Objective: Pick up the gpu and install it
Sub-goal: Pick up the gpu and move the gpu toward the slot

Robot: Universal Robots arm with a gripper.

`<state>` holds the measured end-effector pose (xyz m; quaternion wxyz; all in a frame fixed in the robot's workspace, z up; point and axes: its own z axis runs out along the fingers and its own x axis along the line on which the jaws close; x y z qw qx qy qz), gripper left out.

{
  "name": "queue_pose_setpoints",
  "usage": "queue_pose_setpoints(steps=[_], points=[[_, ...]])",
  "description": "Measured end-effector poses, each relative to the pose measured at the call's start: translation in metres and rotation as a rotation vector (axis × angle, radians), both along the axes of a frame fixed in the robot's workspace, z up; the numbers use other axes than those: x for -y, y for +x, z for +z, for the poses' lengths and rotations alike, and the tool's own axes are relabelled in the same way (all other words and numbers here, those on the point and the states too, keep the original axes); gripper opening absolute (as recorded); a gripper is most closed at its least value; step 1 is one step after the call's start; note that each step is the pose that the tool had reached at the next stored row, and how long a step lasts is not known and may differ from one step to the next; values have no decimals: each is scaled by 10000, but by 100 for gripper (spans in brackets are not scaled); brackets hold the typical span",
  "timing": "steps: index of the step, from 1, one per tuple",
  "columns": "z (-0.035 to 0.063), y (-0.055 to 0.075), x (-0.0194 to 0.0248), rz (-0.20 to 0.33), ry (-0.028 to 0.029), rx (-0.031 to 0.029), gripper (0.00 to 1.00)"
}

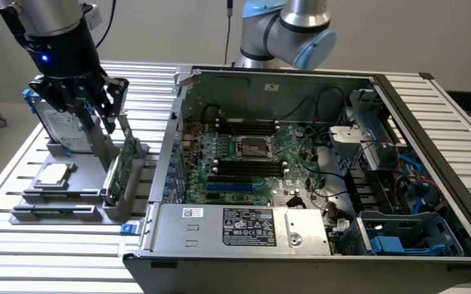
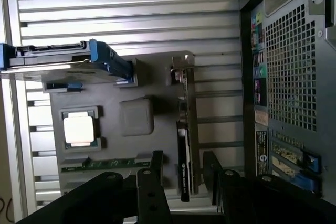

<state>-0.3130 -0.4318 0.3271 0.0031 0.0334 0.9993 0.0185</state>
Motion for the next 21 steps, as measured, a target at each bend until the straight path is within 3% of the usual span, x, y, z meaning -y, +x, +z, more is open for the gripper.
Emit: queue_pose_setpoints(steps=[10, 21], points=[[-182, 30, 56, 35, 0, -1, 44], [-382, 70, 76, 216, 0, 0, 44]])
